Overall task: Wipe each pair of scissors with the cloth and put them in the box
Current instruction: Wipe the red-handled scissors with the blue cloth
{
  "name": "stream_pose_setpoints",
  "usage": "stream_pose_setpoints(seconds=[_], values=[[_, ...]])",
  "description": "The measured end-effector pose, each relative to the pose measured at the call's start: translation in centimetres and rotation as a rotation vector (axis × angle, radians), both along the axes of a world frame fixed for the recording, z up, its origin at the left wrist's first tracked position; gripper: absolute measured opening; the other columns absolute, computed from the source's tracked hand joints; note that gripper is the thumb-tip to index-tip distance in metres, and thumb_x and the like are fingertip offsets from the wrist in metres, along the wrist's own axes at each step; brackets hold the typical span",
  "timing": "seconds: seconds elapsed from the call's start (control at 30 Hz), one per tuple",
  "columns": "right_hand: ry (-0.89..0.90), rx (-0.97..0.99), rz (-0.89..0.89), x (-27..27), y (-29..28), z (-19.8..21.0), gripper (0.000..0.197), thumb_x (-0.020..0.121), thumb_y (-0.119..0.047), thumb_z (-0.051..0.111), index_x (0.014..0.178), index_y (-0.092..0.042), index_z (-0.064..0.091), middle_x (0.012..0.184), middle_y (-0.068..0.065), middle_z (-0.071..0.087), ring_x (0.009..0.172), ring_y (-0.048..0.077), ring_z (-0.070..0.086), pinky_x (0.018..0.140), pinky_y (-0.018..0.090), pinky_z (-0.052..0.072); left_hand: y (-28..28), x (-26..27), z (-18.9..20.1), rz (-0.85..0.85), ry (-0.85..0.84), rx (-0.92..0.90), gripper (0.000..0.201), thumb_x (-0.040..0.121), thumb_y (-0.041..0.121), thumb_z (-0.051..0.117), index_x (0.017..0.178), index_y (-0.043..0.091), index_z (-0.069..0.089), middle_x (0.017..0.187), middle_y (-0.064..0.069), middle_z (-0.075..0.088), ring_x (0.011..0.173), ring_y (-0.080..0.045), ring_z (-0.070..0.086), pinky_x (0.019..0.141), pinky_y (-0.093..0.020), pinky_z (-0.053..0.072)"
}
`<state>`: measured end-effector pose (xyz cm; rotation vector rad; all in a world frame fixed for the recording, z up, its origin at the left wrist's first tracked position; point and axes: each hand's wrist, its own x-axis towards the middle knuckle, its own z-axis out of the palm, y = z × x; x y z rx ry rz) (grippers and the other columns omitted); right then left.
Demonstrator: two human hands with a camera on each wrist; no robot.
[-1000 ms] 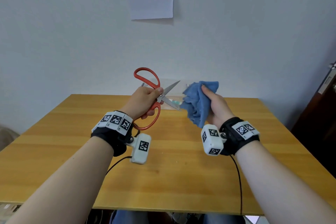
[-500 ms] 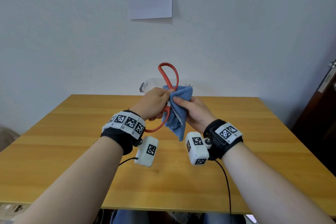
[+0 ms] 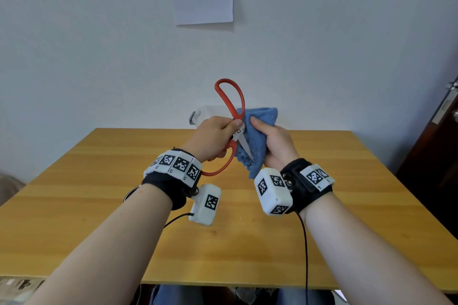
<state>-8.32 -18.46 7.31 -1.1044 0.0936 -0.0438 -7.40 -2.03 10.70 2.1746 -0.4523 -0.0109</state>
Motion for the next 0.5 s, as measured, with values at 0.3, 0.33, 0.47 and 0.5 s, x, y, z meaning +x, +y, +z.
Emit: stream_pose_setpoints(seconds=[0.3,0.33,0.47,0.5], values=[[0.125,0.196,-0.015,0.1,-4.0,-1.1,0.061,0.088,-0.045,0.076,0.128,0.000,0.065,0.093,0.018,0.071,0.076,0.033,0.068,0.068,0.042,0.056,1.9,0.0,-0.2,0.069,-0.001,-0.120,0.045,0.109,0.042,0.044,0.075,0.014,0.052,0.052,0.001,0.044,0.038,-0.017,0.039,0.038,-0.023,0.030],[0.138,0.195,0.034,0.0,-4.2,-1.4,0.062,0.088,-0.046,0.075,0.130,-0.002,0.064,0.093,0.015,0.070,0.076,0.031,0.068,0.068,0.041,0.055,2.2,0.1,-0.3,0.098,0.000,-0.149,0.045,0.109,0.042,0.044,0.075,0.014,0.053,0.051,0.002,0.045,0.039,-0.018,0.040,0.039,-0.023,0.030],[0.072,0.067,0.136,-0.3,-1.8,-0.8,0.068,0.088,-0.045,0.076,0.136,0.000,0.058,0.129,0.026,0.066,0.118,0.044,0.065,0.106,0.058,0.048,1.5,0.1,-0.5,0.097,-0.028,-0.111,0.046,0.109,0.040,0.045,0.073,0.011,0.047,0.048,-0.001,0.046,0.033,-0.017,0.040,0.035,-0.022,0.031],[0.042,0.004,0.163,-0.5,-0.9,-0.4,0.069,0.088,-0.045,0.076,0.135,0.002,0.058,0.131,0.029,0.063,0.121,0.046,0.062,0.108,0.059,0.046,1.1,0.0,-0.6,0.086,-0.043,-0.084,0.046,0.109,0.038,0.045,0.072,0.010,0.047,0.046,-0.004,0.046,0.031,-0.017,0.040,0.034,-0.022,0.031]])
